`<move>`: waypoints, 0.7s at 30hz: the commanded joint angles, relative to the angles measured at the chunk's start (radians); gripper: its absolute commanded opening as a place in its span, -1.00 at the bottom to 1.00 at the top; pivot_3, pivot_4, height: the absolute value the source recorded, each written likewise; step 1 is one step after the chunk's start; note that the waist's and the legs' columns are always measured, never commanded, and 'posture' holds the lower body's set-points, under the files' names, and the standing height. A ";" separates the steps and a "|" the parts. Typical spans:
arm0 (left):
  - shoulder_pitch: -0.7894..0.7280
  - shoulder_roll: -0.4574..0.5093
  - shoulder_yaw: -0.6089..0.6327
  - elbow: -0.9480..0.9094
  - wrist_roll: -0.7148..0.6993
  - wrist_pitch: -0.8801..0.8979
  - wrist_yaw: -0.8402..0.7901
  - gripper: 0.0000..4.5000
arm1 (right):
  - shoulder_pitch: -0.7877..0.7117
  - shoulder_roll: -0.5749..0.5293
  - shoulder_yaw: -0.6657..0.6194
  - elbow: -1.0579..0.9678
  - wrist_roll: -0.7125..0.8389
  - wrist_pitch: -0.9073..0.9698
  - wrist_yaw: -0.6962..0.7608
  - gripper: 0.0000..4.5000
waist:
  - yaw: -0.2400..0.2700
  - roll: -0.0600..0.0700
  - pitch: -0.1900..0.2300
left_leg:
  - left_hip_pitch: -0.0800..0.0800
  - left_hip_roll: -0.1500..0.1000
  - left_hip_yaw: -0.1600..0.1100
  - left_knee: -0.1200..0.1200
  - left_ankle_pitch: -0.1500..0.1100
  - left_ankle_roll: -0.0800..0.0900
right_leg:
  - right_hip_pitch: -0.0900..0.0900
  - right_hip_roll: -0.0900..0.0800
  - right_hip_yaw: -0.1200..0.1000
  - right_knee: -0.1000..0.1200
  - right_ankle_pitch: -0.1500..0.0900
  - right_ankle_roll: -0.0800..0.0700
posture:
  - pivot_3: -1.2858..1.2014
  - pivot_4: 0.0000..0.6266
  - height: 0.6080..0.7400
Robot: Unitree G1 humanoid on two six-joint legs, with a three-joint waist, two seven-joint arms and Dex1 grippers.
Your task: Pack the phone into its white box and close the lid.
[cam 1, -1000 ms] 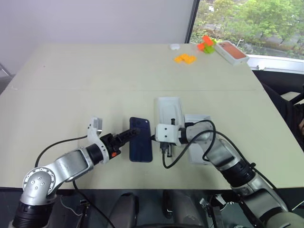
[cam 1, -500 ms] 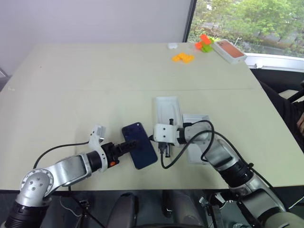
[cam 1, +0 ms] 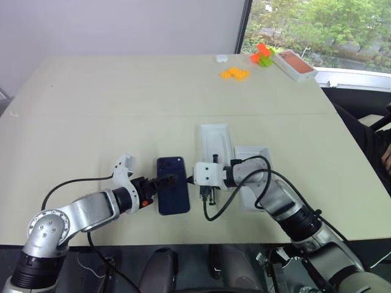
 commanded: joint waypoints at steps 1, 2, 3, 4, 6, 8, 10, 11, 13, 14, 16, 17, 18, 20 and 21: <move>0.018 0.015 0.027 0.003 -0.012 0.003 0.016 1.00 | -0.007 0.017 0.030 -0.004 0.017 -0.024 0.016 -0.97 | -0.001 0.000 0.000 | 0.000 0.000 0.000 0.000 0.000 0.000 | 0.000 0.000 0.000 0.000 0.000 0.000 | 0.03 -0.52 1.00; 0.023 0.024 0.029 0.006 -0.012 0.007 0.014 1.00 | -0.008 0.017 0.030 -0.003 0.017 -0.027 0.016 -0.97 | -0.001 0.000 0.000 | 0.000 0.000 0.000 0.000 0.000 0.000 | 0.000 0.000 0.000 0.000 0.000 0.000 | 0.03 -0.52 1.00; 0.029 0.026 0.032 0.007 -0.012 0.007 0.015 1.00 | -0.008 0.017 0.031 -0.001 0.017 -0.028 0.016 -0.97 | -0.002 0.000 0.000 | 0.000 0.000 0.000 0.000 0.000 0.000 | 0.000 0.000 0.000 0.000 0.000 0.000 | 0.03 -0.52 1.00; 0.033 0.029 0.032 0.007 -0.012 0.008 0.013 1.00 | -0.008 0.017 0.032 0.000 0.018 -0.029 0.016 -0.97 | -0.002 0.000 0.000 | 0.000 0.000 0.000 0.000 0.000 0.000 | 0.000 0.000 0.000 0.000 0.000 0.000 | 0.03 -0.52 1.00; 0.036 0.027 0.034 0.007 -0.012 0.007 0.011 1.00 | -0.010 0.017 0.033 0.003 0.018 -0.032 0.017 -0.97 | -0.002 0.000 0.000 | 0.000 0.000 0.000 0.000 0.000 0.000 | 0.000 0.000 0.000 0.000 0.000 0.000 | 0.03 -0.52 1.00; 0.034 0.010 0.032 -0.006 -0.012 0.008 -0.012 1.00 | -0.011 0.018 0.034 0.005 0.018 -0.035 0.018 -0.97 | -0.001 0.000 0.000 | 0.000 0.000 0.000 0.000 0.000 0.000 | 0.000 0.000 0.000 0.000 0.000 0.000 | 0.03 -0.52 1.00; 0.027 -0.014 0.020 -0.025 -0.012 0.004 -0.029 1.00 | -0.012 0.018 0.035 0.007 0.017 -0.037 0.018 -0.97 | 0.001 0.000 0.000 | 0.000 0.000 0.000 0.000 0.000 0.000 | 0.000 0.000 0.000 0.000 0.000 0.000 | 0.03 -0.52 1.00; 0.022 -0.026 0.013 -0.034 -0.012 0.001 -0.034 1.00 | -0.012 0.019 0.035 0.008 0.017 -0.038 0.019 -0.97 | 0.002 0.000 0.000 | 0.000 0.000 0.000 0.000 0.000 0.000 | 0.000 0.000 0.000 0.000 0.000 0.000 | 0.03 -0.52 1.00; 0.015 -0.050 0.000 -0.049 -0.012 -0.003 -0.041 1.00 | -0.012 0.020 0.035 0.009 0.017 -0.039 0.019 -0.97 | 0.003 0.000 0.000 | 0.000 -0.001 0.000 0.000 0.000 0.000 | 0.000 0.000 0.000 0.000 0.000 0.000 | 0.03 -0.52 1.00; 0.012 -0.073 -0.007 -0.055 -0.012 -0.011 -0.034 1.00 | -0.012 0.020 0.035 0.009 0.016 -0.039 0.020 -0.97 | 0.003 0.000 0.000 | 0.000 -0.001 0.000 0.000 0.000 0.000 | 0.000 0.000 0.000 0.000 0.000 0.000 | 0.03 -0.52 1.00; 0.012 -0.119 -0.015 -0.063 -0.012 -0.030 -0.022 1.00 | -0.011 0.020 0.035 0.009 0.015 -0.039 0.020 -0.97 | 0.002 0.000 0.000 | -0.001 -0.001 0.000 0.000 0.000 0.000 | 0.000 -0.001 0.000 0.000 0.000 0.000 | 0.03 -0.52 1.00; 0.013 -0.137 -0.016 -0.066 -0.012 -0.037 -0.017 1.00 | -0.011 0.021 0.035 0.009 0.015 -0.039 0.020 -0.97 | 0.002 0.000 0.000 | -0.001 -0.001 0.000 0.000 0.000 0.000 | 0.000 -0.001 0.000 -0.001 0.000 0.000 | 0.03 -0.52 1.00; 0.013 -0.152 -0.020 -0.071 -0.012 -0.042 -0.012 1.00 | -0.010 0.021 0.034 0.008 0.015 -0.038 0.019 -0.97 | 0.001 0.000 0.000 | -0.001 -0.001 0.000 0.000 0.000 0.000 | 0.000 -0.001 0.000 -0.001 0.000 0.000 | 0.03 -0.52 1.00; 0.014 -0.161 -0.032 -0.075 -0.012 -0.043 0.006 1.00 | -0.008 0.020 0.034 0.005 0.013 -0.035 0.018 -0.97 | 0.002 0.000 0.000 | -0.001 -0.001 0.000 0.000 0.000 0.000 | 0.000 -0.001 0.000 -0.001 0.000 0.000 | 0.03 -0.52 1.00; 0.014 -0.162 -0.035 -0.073 -0.012 -0.043 0.013 1.00 | -0.008 0.021 0.033 0.006 0.013 -0.035 0.017 -0.97 | 0.002 0.000 0.000 | -0.001 -0.001 0.000 0.000 0.000 0.000 | 0.000 -0.001 0.000 -0.001 0.000 0.000 | 0.03 -0.52 1.00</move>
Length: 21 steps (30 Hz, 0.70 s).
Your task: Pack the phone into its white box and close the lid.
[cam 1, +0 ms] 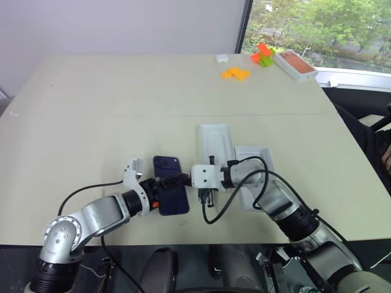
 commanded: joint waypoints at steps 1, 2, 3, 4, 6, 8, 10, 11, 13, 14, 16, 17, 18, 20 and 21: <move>-0.005 -0.005 -0.010 -0.035 -0.007 -0.007 0.016 1.00 | -0.002 0.015 0.020 -0.008 0.011 -0.005 0.005 -0.97 | 0.001 0.000 0.000 | 0.000 0.000 0.000 0.000 0.000 0.000 | 0.000 0.000 0.000 0.000 0.000 0.000 | 0.03 -0.52 1.00; -0.004 -0.005 -0.008 -0.033 -0.007 -0.008 0.019 1.00 | -0.002 0.015 0.020 -0.007 0.010 -0.004 0.004 -0.97 | 0.000 0.000 0.000 | 0.000 0.000 0.000 0.000 0.000 0.000 | 0.000 0.000 0.000 0.000 0.000 0.000 | 0.03 -0.52 1.00; -0.003 -0.005 -0.007 -0.032 -0.007 -0.008 0.021 1.00 | -0.002 0.015 0.020 -0.007 0.010 -0.004 0.004 -0.97 | 0.000 0.000 0.000 | 0.000 0.000 0.000 0.000 0.000 0.000 | 0.000 0.000 0.000 0.000 0.000 0.000 | 0.03 -0.52 1.00; -0.003 -0.003 -0.005 -0.030 -0.007 -0.007 0.023 1.00 | -0.003 0.016 0.020 -0.005 0.010 -0.004 0.003 -0.97 | 0.000 0.000 0.000 | 0.000 0.000 0.000 0.000 0.000 0.000 | 0.000 0.000 0.000 0.000 0.000 0.000 | 0.03 -0.52 1.00; -0.002 0.016 0.007 -0.019 -0.007 -0.001 0.025 1.00 | -0.005 0.017 0.020 -0.002 0.010 -0.005 0.004 -0.97 | 0.000 0.000 0.000 | 0.000 0.000 0.000 0.000 0.000 0.000 | 0.000 0.000 0.000 0.000 0.000 0.000 | 0.03 -0.52 1.00; 0.002 0.030 0.018 -0.012 -0.007 0.002 0.021 1.00 | -0.006 0.017 0.019 -0.002 0.010 -0.006 0.005 -0.97 | -0.001 0.000 0.000 | 0.000 0.000 0.000 0.000 0.000 0.000 | 0.000 0.000 0.000 0.000 0.000 0.000 | 0.03 -0.52 1.00; 0.006 0.063 0.042 0.002 -0.007 0.012 0.012 1.00 | -0.007 0.018 0.019 0.000 0.009 -0.007 0.006 -0.97 | -0.001 0.000 0.000 | 0.000 0.000 0.000 0.000 0.000 0.000 | 0.000 0.000 0.000 0.000 0.000 0.000 | 0.03 -0.52 1.00; 0.016 0.091 0.060 0.008 -0.007 0.023 0.000 1.00 | -0.006 0.017 0.019 0.000 0.010 -0.007 0.006 -0.97 | -0.001 0.000 0.000 | 0.000 0.000 0.000 0.000 0.000 0.000 | 0.000 0.001 0.000 0.000 0.000 0.000 | 0.03 -0.52 1.00; 0.035 0.126 0.089 0.019 -0.007 0.040 -0.022 1.00 | -0.007 0.017 0.018 0.002 0.011 -0.007 0.007 -0.97 | -0.003 0.000 0.000 | 0.000 0.000 0.000 0.000 0.000 0.000 | 0.000 0.001 0.000 0.000 0.000 0.000 | 0.03 -0.52 1.00; 0.045 0.141 0.102 0.025 -0.007 0.047 -0.034 1.00 | -0.007 0.017 0.018 0.002 0.011 -0.007 0.008 -0.97 | -0.003 0.000 0.000 | 0.000 0.000 0.000 0.000 0.000 0.000 | 0.000 0.001 0.000 0.000 0.000 0.000 | 0.03 -0.52 1.00; 0.056 0.160 0.116 0.035 -0.007 0.057 -0.051 1.00 | -0.009 0.018 0.017 0.004 0.013 -0.009 0.010 -0.97 | -0.002 0.000 0.000 | 0.000 0.000 0.000 0.000 0.000 0.000 | 0.000 0.001 0.000 0.000 0.000 0.000 | 0.03 -0.52 1.00; 0.057 0.163 0.117 0.035 -0.007 0.060 -0.057 1.00 | -0.010 0.018 0.018 0.005 0.014 -0.010 0.011 -0.97 | -0.002 0.000 0.000 | 0.000 0.000 0.000 0.000 0.000 0.000 | 0.000 0.001 0.000 0.000 0.000 0.000 | 0.03 -0.52 1.00; 0.057 0.163 0.115 0.035 -0.007 0.062 -0.061 1.00 | -0.010 0.019 0.018 0.006 0.015 -0.010 0.011 -0.97 | -0.001 0.000 0.000 | 0.000 0.000 0.000 0.000 0.000 0.000 | 0.000 0.001 0.000 0.000 0.000 0.000 | 0.03 -0.52 1.00; 0.055 0.162 0.110 0.033 -0.007 0.063 -0.066 1.00 | -0.011 0.020 0.018 0.007 0.015 -0.011 0.012 -0.97 | -0.001 0.000 0.000 | 0.000 0.000 0.000 0.000 0.000 0.000 | 0.000 0.000 0.000 0.000 0.000 0.000 | 0.03 -0.52 1.00; 0.056 0.158 0.107 0.032 -0.007 0.062 -0.067 1.00 | -0.012 0.021 0.019 0.007 0.015 -0.012 0.011 -0.97 | -0.001 0.000 0.000 | 0.000 0.000 0.000 0.000 0.000 0.000 | 0.000 0.000 0.000 0.000 0.000 0.000 | 0.03 -0.52 1.00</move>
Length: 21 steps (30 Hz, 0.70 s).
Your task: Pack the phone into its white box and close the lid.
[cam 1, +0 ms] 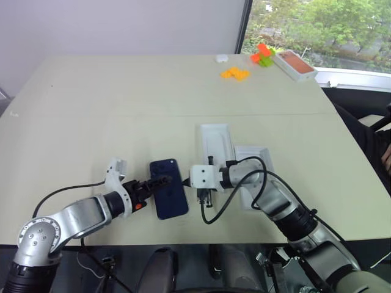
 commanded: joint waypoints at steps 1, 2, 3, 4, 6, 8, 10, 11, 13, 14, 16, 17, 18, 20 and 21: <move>0.004 0.000 0.004 -0.006 0.001 0.004 -0.007 1.00 | -0.009 0.010 0.017 -0.004 0.013 -0.009 0.010 -0.97 | 0.000 0.000 0.000 | 0.000 0.000 0.000 0.000 0.000 0.000 | 0.000 0.000 0.000 0.000 0.000 0.000 | 0.03 -0.52 1.00; 0.005 -0.009 0.001 -0.007 0.001 0.001 -0.007 1.00 | -0.008 0.010 0.016 -0.005 0.013 -0.008 0.008 -0.97 | 0.001 0.000 0.000 | 0.000 0.000 0.000 0.000 0.000 0.000 | 0.000 0.000 0.000 0.000 0.000 0.000 | 0.03 -0.52 1.00; 0.005 -0.015 -0.002 -0.008 0.001 -0.001 -0.008 1.00 | -0.008 0.011 0.015 -0.006 0.013 -0.007 0.006 -0.97 | 0.001 0.000 0.000 | 0.000 0.000 0.000 0.000 0.000 0.000 | 0.000 0.000 0.000 0.000 0.000 0.000 | 0.03 -0.52 1.00; 0.003 -0.023 -0.003 -0.008 0.001 -0.003 -0.009 0.89 | -0.008 0.012 0.015 -0.005 0.014 -0.005 0.004 -0.99 | 0.001 0.000 0.000 | 0.000 0.000 0.000 0.000 0.000 0.000 | 0.000 0.000 0.000 0.000 0.000 0.000 | 0.03 -0.52 1.00; -0.002 -0.032 -0.004 -0.007 0.001 -0.005 -0.011 0.64 | -0.008 0.013 0.014 -0.005 0.014 -0.002 0.002 -1.00 | 0.001 0.000 0.000 | 0.000 0.000 0.000 0.000 0.000 0.000 | 0.000 0.000 0.000 0.000 0.000 0.000 | 0.03 -0.52 1.00; -0.011 -0.040 -0.003 -0.008 0.001 -0.007 -0.010 0.20 | -0.009 0.014 0.014 -0.005 0.013 -0.002 0.001 -1.00 | 0.001 0.000 0.000 | 0.000 0.000 0.000 0.000 0.000 0.000 | 0.000 0.000 0.000 0.000 0.000 0.000 | 0.03 -0.52 1.00; -0.020 -0.033 -0.002 -0.012 0.001 -0.002 -0.014 -0.24 | -0.009 0.014 0.014 -0.005 0.012 -0.001 -0.001 -1.00 | 0.001 0.000 0.000 | 0.000 0.000 0.000 0.000 0.000 0.000 | 0.000 0.000 0.000 0.000 0.000 0.000 | 0.03 -0.52 1.00; -0.022 -0.030 -0.002 -0.013 0.001 0.000 -0.015 -0.24 | -0.009 0.014 0.014 -0.005 0.012 0.000 -0.001 -1.00 | 0.001 0.000 0.000 | 0.000 0.000 0.000 0.000 0.000 0.000 | 0.000 0.000 0.000 0.000 0.000 0.000 | 0.03 -0.52 1.00; -0.020 -0.032 0.007 -0.010 0.001 0.000 -0.019 -0.24 | -0.010 0.016 0.014 -0.004 0.011 0.001 -0.003 -1.00 | 0.000 0.000 0.000 | 0.000 0.000 0.000 0.000 0.000 0.000 | 0.000 0.000 0.000 0.000 0.000 0.000 | 0.03 -0.52 1.00; -0.018 -0.034 0.011 -0.008 0.001 -0.001 -0.021 -0.24 | -0.010 0.016 0.014 -0.004 0.011 0.001 -0.004 -1.00 | 0.000 0.000 0.000 | 0.000 0.000 0.000 0.000 0.000 0.000 | 0.000 0.000 0.000 0.000 0.000 0.000 | 0.03 -0.52 1.00; -0.014 -0.037 0.015 -0.005 0.001 -0.002 -0.019 -0.24 | -0.010 0.016 0.014 -0.004 0.011 0.001 -0.005 -1.00 | 0.000 0.000 0.000 | 0.000 0.000 0.000 0.000 0.000 0.000 | 0.000 0.000 0.000 0.000 0.000 0.000 | 0.03 -0.52 1.00; -0.014 -0.039 0.017 -0.007 0.001 -0.004 -0.020 -0.24 | -0.010 0.016 0.013 -0.004 0.010 0.001 -0.005 -1.00 | 0.001 0.000 0.000 | 0.000 0.000 0.000 0.000 0.000 0.000 | 0.000 0.000 0.000 0.000 0.000 0.000 | 0.03 -0.52 1.00; -0.014 -0.041 0.018 -0.007 0.001 -0.005 -0.022 -0.24 | -0.010 0.016 0.014 -0.004 0.010 0.001 -0.006 -1.00 | 0.001 0.000 0.000 | 0.000 0.000 0.000 0.000 0.000 0.000 | 0.000 0.000 0.000 0.000 0.000 0.000 | 0.03 -0.52 1.00; -0.012 -0.053 0.022 -0.009 0.001 -0.011 -0.022 -0.24 | -0.011 0.016 0.015 -0.004 0.008 -0.003 -0.008 -1.00 | 0.001 0.000 0.000 | 0.000 0.000 0.000 0.000 0.000 0.000 | 0.000 0.000 0.000 0.000 0.000 0.000 | 0.03 -0.52 1.00; -0.007 -0.068 0.025 -0.009 0.001 -0.015 -0.021 -0.36 | -0.012 0.014 0.015 -0.004 0.004 -0.009 -0.011 -1.00 | 0.001 0.000 0.000 | 0.000 0.000 0.000 0.000 0.000 0.000 | 0.000 0.000 0.000 0.000 0.000 0.000 | 0.03 -0.52 1.00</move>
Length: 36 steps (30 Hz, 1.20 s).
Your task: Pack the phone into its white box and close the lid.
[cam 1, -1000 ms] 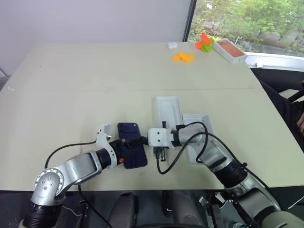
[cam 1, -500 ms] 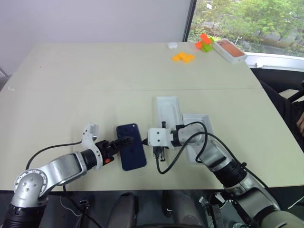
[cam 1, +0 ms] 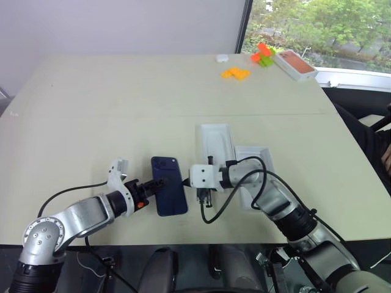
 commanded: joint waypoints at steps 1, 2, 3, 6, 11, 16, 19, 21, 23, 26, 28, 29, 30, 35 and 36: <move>0.008 -0.032 0.029 -0.029 -0.009 -0.013 -0.014 -0.48 | -0.012 0.010 0.016 -0.007 -0.003 -0.015 -0.007 -1.00 | 0.000 0.000 0.000 | 0.000 0.000 0.000 0.000 0.000 0.000 | 0.000 0.000 0.000 0.000 0.000 0.000 | 0.03 -0.52 1.00; 0.009 -0.033 0.030 -0.030 -0.009 -0.012 -0.012 -0.63 | -0.014 0.007 0.015 -0.008 -0.006 -0.022 -0.010 -1.00 | 0.000 0.000 0.000 | 0.000 0.000 0.000 0.000 0.000 0.000 | 0.000 0.000 0.000 0.000 0.000 0.000 | 0.03 -0.52 1.00; 0.010 -0.033 0.032 -0.033 -0.009 -0.011 -0.010 -0.83 | -0.015 0.001 0.012 -0.013 -0.007 -0.026 -0.009 -1.00 | 0.000 0.000 0.000 | 0.000 0.000 0.000 0.000 0.000 0.000 | 0.000 0.000 0.000 0.000 0.000 0.000 | 0.03 -0.52 1.00; 0.012 -0.024 0.035 -0.038 -0.009 -0.008 -0.004 -0.97 | -0.017 -0.016 -0.001 -0.031 -0.003 -0.027 0.000 -1.00 | 0.001 0.000 0.000 | 0.000 0.000 0.000 0.000 0.000 0.000 | 0.000 0.000 0.000 0.000 0.000 0.000 | 0.03 -0.52 1.00; 0.011 -0.021 0.043 -0.051 -0.009 -0.015 -0.007 -0.97 | -0.022 -0.060 -0.041 -0.108 0.016 -0.001 0.021 -1.00 | 0.002 0.000 0.000 | -0.001 0.000 0.000 0.000 0.000 0.000 | 0.000 0.000 0.000 0.000 0.000 0.000 | 0.03 -0.52 1.00; -0.019 -0.038 0.088 -0.066 -0.009 -0.045 -0.030 -0.97 | -0.011 -0.130 -0.103 -0.220 0.064 0.061 0.054 -1.00 | 0.003 0.000 0.001 | -0.002 0.000 0.000 0.000 0.000 0.000 | -0.001 0.000 0.000 0.000 0.000 0.000 | 0.03 -0.52 1.00; -0.058 -0.023 0.135 -0.060 -0.009 -0.056 -0.053 -0.97 | -0.011 -0.184 -0.192 -0.335 0.151 0.166 0.089 -1.00 | 0.005 0.000 0.002 | -0.002 0.000 0.000 0.000 0.000 0.000 | -0.001 0.000 0.000 0.000 0.000 0.000 | 0.03 -0.52 1.00; -0.078 -0.014 0.145 -0.061 -0.009 -0.057 -0.063 -0.97 | -0.012 -0.201 -0.230 -0.369 0.185 0.221 0.084 -1.00 | 0.005 -0.001 0.002 | -0.002 0.000 0.000 0.000 0.000 0.000 | -0.001 0.000 0.000 -0.001 0.000 0.000 | 0.03 -0.52 1.00; -0.102 -0.017 0.142 -0.047 -0.009 -0.061 -0.059 -0.97 | -0.009 -0.219 -0.249 -0.377 0.193 0.247 0.071 -1.00 | 0.004 -0.001 0.002 | -0.002 0.000 0.000 0.000 0.000 0.000 | -0.001 0.000 0.000 -0.001 0.000 0.000 | 0.03 -0.52 1.00; -0.144 -0.006 0.120 -0.027 -0.009 -0.057 -0.063 -0.97 | 0.009 -0.252 -0.263 -0.363 0.190 0.252 0.052 -1.00 | 0.004 -0.001 0.002 | -0.002 -0.001 0.000 0.000 0.000 0.000 | -0.001 -0.001 0.000 -0.001 0.000 0.000 | 0.03 -0.52 1.00; -0.186 -0.026 0.098 0.002 -0.009 -0.069 -0.049 -0.97 | 0.022 -0.270 -0.271 -0.342 0.183 0.248 0.036 -1.00 | 0.005 -0.001 0.002 | -0.003 -0.001 0.000 0.000 0.000 0.000 | -0.001 -0.001 0.000 -0.001 0.000 0.000 | 0.03 -0.52 1.00; -0.205 -0.024 0.084 0.015 -0.009 -0.068 -0.046 -0.97 | 0.026 -0.273 -0.274 -0.335 0.187 0.250 0.030 -1.00 | 0.007 -0.001 0.002 | -0.003 -0.001 0.000 0.000 0.000 0.000 | -0.001 0.000 0.000 -0.001 0.000 0.000 | 0.03 -0.52 1.00; -0.217 -0.021 0.074 0.023 -0.009 -0.066 -0.044 -0.97 | 0.028 -0.276 -0.276 -0.332 0.191 0.251 0.025 -1.00 | 0.008 -0.001 0.002 | -0.003 -0.001 0.000 0.000 0.000 0.000 | -0.001 0.000 0.000 -0.001 0.000 0.000 | 0.03 -0.52 1.00; -0.305 -0.050 0.010 0.081 -0.009 -0.066 -0.048 -1.00 | 0.039 -0.291 -0.285 -0.323 0.226 0.263 0.032 -0.76 | 0.004 -0.002 0.003 | -0.003 -0.001 0.000 0.000 0.000 0.000 | -0.001 0.000 0.000 -0.001 0.000 0.000 | 0.03 -0.52 1.00; -0.325 -0.060 -0.004 0.094 -0.009 -0.064 -0.051 -1.00 | 0.044 -0.301 -0.282 -0.326 0.219 0.246 0.030 -0.60 | 0.005 -0.002 0.003 | -0.003 -0.001 0.000 0.000 0.000 0.000 | -0.001 0.000 0.000 -0.001 0.000 0.001 | 0.03 -0.52 1.00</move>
